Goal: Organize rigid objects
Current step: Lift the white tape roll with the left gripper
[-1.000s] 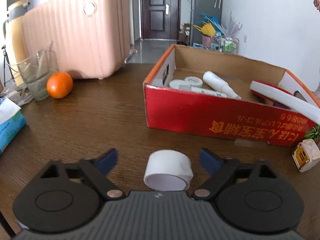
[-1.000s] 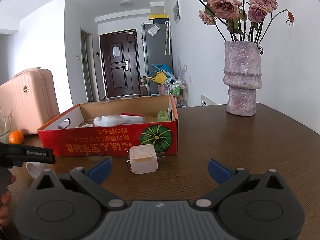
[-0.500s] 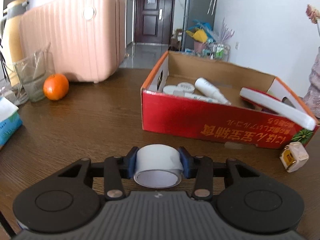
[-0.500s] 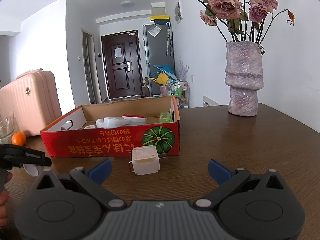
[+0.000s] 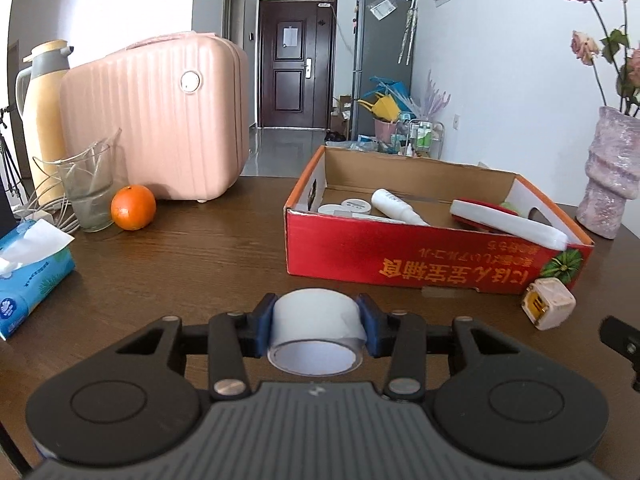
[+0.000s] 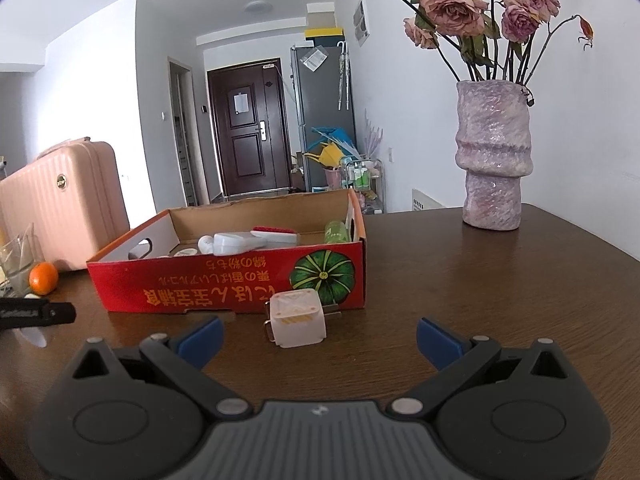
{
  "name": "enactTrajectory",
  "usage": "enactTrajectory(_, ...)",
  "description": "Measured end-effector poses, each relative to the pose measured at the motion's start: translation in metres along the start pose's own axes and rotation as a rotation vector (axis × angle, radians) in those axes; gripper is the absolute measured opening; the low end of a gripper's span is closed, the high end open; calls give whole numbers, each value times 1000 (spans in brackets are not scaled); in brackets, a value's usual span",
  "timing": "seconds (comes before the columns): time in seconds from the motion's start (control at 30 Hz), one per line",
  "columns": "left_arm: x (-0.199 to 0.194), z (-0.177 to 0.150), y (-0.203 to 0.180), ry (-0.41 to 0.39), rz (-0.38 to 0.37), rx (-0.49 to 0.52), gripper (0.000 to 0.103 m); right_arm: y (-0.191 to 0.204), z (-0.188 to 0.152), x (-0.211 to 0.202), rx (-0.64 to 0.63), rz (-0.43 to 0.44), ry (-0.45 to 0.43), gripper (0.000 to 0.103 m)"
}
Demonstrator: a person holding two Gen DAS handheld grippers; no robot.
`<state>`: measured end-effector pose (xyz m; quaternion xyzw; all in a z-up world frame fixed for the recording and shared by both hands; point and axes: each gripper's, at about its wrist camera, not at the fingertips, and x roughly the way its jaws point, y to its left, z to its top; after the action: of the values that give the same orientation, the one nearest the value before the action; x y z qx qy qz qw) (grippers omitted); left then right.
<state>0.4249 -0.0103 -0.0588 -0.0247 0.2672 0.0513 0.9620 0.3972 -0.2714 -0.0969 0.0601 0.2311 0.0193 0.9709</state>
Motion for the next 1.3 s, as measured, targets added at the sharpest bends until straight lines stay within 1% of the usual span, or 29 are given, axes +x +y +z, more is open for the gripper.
enactTrajectory(0.2, -20, -10, -1, -12, -12, 13, 44, 3, 0, 5, -21, 7, 19, 103)
enactTrajectory(0.33, -26, -13, -1, -16, -6, 11, 44, 6, 2, 13, -69, 9, 34, 103)
enactTrajectory(0.53, -26, -13, -1, -15, -6, 12, 44, 8, 5, 42, -108, 4, 110, 103)
enactTrajectory(0.67, -25, -14, 0, -13, -12, 10, 44, 14, 7, 59, -137, -5, 145, 103)
enactTrajectory(0.77, -26, -13, 0, -15, -16, 9, 44, 17, 10, 70, -137, -8, 157, 103)
enactTrajectory(0.9, -27, -13, 0, -19, -17, 11, 44, 19, 13, 89, -136, -28, 203, 103)
enactTrajectory(1.13, -27, -13, -1, -22, -21, 11, 44, 20, 20, 113, -109, -55, 228, 103)
enactTrajectory(1.3, -27, -12, 0, -18, -28, 9, 44, 20, 24, 125, -89, -56, 241, 103)
